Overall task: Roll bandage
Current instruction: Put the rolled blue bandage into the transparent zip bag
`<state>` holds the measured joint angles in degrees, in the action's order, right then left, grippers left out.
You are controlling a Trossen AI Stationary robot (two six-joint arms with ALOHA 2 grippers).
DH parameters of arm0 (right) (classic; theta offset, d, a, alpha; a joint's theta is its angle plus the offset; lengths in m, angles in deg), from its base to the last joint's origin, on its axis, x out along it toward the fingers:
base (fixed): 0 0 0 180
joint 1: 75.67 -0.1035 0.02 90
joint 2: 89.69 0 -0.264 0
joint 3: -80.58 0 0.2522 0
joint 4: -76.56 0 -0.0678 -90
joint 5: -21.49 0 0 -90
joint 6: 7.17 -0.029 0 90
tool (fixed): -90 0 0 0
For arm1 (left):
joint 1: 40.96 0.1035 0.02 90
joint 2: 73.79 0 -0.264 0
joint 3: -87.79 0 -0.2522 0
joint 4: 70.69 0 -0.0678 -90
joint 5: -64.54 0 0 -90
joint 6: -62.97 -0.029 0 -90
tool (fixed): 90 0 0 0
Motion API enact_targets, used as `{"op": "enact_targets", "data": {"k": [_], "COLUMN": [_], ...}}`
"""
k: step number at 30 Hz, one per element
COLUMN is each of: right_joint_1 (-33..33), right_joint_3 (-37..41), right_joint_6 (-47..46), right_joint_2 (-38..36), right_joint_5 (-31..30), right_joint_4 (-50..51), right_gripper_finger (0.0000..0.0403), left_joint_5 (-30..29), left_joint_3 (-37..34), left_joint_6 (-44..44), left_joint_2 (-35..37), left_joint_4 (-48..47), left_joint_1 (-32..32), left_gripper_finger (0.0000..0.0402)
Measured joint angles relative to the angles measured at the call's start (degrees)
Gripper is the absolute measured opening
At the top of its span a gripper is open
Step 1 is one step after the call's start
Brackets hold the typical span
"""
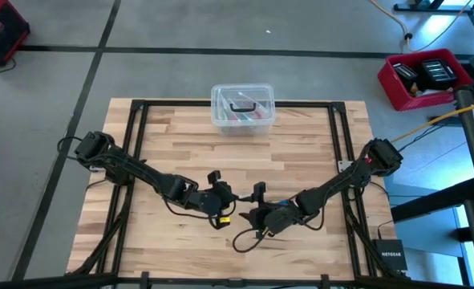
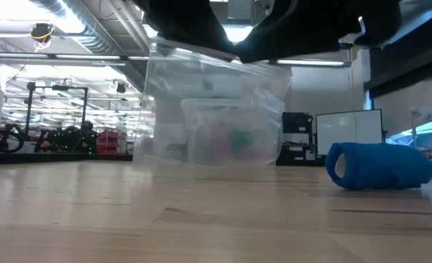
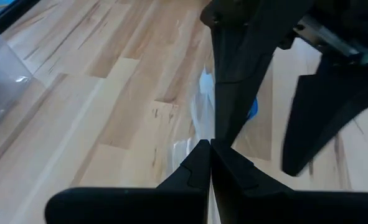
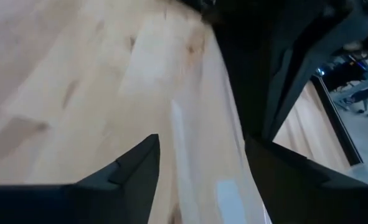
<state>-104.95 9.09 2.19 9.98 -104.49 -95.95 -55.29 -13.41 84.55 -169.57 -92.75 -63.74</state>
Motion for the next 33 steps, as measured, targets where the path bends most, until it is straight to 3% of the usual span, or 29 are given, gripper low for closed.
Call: {"op": "enact_targets", "data": {"k": [7,14,19,24,28,33], "right_joint_1": [0.92,1.63,2.47,2.32,2.28,2.43], "right_joint_3": [0.02,0.02,0.09,0.09,0.09,0.09], "right_joint_6": [-0.36,-0.48,-0.08,-0.19,-0.59,-1.56], "right_joint_2": [0.0,0.16,1.26,1.48,1.53,1.53], "right_joint_5": [-0.79,3.0,-2.13,1.05,9.78,9.43], "right_joint_4": [5.29,3.52,3.41,3.22,3.23,3.26], "right_gripper_finger": [0.0217,0.017,0.0111,0.0016,0.002,0.0006], "left_joint_5": [0.03,0.07,0.09,0.29,-4.13,-8.7], "left_joint_3": [0.02,0.02,0.04,0.04,0.09,0.09], "left_joint_6": [0.07,0.07,0.5,0.06,-0.87,0.73], "left_joint_2": [0.0,0.0,0.0,0.0,0.0,0.0], "left_joint_4": [0.46,1.74,1.53,0.98,-4.85,-9.55], "left_joint_1": [0.0,0.0,0.02,0.11,0.56,1.35], "left_gripper_finger": [0.0001,0.0001,0.0001,0.0001,0.0001,0.0001]}}
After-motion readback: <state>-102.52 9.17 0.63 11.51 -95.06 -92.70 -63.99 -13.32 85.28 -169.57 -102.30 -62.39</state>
